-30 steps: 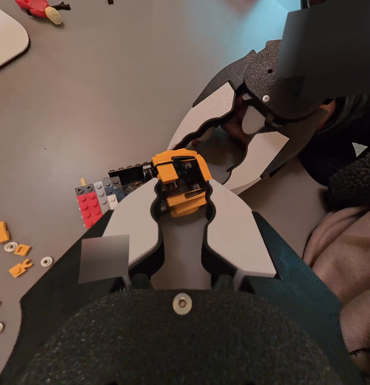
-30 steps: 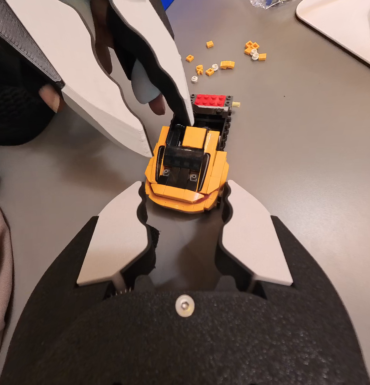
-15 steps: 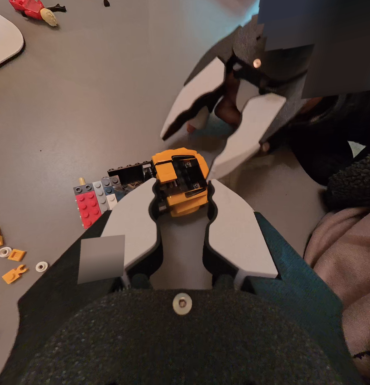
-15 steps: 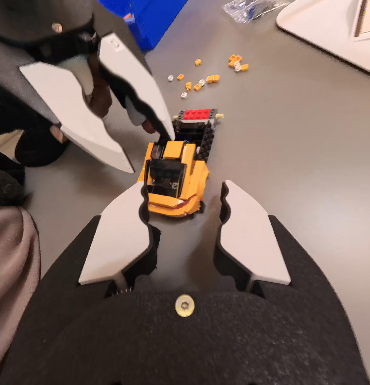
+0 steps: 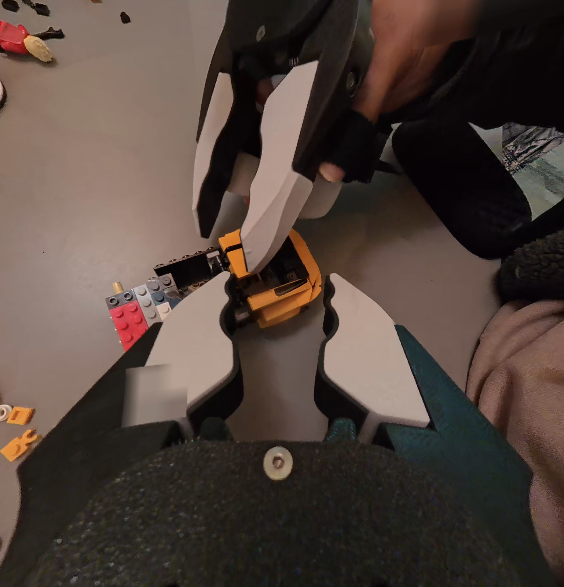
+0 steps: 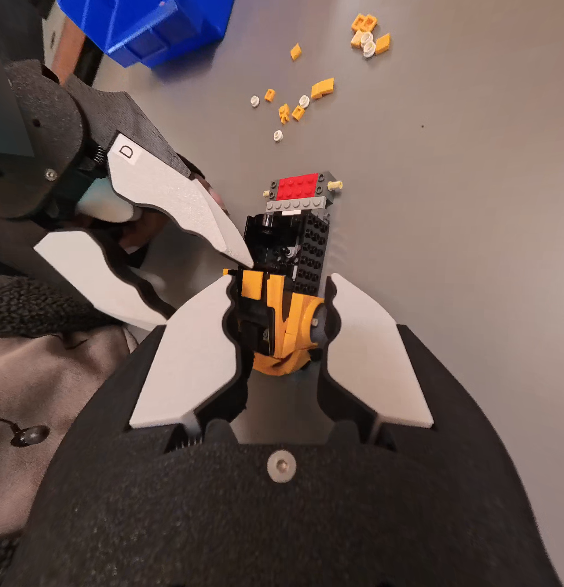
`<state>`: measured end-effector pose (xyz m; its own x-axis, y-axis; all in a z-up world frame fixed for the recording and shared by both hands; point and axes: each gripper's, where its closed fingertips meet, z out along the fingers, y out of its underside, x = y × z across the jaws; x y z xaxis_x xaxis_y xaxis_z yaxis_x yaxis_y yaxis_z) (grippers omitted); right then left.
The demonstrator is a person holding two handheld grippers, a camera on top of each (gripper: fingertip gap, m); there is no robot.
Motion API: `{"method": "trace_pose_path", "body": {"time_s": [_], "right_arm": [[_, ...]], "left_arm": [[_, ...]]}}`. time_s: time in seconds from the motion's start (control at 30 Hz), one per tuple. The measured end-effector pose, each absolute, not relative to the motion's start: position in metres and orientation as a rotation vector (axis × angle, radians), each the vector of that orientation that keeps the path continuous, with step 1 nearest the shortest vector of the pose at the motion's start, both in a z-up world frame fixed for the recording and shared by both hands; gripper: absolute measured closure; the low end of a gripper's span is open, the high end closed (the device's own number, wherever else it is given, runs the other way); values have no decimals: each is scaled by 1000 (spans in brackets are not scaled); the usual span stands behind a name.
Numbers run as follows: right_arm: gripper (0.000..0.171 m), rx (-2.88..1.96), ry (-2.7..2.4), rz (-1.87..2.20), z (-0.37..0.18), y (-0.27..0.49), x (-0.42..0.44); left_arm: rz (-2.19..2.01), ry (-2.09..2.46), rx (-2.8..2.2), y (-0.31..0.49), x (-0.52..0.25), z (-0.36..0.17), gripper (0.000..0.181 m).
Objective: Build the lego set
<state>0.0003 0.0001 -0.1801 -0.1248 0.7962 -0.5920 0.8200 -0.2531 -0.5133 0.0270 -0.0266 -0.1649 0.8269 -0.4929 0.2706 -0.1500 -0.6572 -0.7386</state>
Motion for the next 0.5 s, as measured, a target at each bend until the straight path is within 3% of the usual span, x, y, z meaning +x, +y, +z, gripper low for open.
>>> {"method": "trace_pose_path", "body": {"time_s": [0.2,0.5], "right_arm": [[131,2031,1836,-1311,-183,-4,2],[129,1905,1740,-1316,-186,-4,5]], "left_arm": [[-604,497,-2240,-25,28,-165,128],[-611,498,-2210,-24,30,-165,129]]}}
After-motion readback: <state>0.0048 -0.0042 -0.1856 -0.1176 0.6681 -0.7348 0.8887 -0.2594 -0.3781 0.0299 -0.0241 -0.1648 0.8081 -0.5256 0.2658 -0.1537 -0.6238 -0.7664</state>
